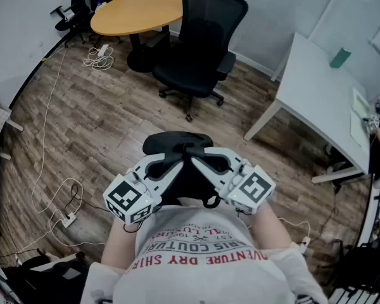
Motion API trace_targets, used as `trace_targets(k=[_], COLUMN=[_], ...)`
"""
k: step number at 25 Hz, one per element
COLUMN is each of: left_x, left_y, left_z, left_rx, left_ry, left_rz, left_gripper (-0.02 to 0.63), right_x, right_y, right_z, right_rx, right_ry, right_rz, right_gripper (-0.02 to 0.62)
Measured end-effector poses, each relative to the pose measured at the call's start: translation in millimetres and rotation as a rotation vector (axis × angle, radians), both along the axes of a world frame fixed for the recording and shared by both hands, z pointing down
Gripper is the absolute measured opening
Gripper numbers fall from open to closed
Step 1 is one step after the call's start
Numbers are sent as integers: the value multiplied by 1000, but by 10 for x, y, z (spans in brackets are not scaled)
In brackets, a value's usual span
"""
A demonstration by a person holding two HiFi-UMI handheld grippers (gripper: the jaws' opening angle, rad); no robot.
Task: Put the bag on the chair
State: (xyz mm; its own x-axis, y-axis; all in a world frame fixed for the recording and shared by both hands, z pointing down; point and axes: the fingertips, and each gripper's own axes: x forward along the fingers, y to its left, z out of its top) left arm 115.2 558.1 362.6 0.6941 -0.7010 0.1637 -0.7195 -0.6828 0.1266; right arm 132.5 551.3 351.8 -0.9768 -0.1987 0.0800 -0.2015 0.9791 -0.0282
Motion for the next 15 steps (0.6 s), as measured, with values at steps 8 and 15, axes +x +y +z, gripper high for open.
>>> trace_targets(k=[8,15], left_x=[-12,-156], left_y=[-89,-290], left_z=[99,146], left_rx=[-24,-39], left_ry=[-3,18], left_rz=[3,4], left_gripper=[58,58], right_x=[-14,-138], right_y=[-77,-283], right_z=[73,140], right_rx=[-15,-69], right_ry=[2,-1], right_rz=[4,24], right_gripper=[46,48])
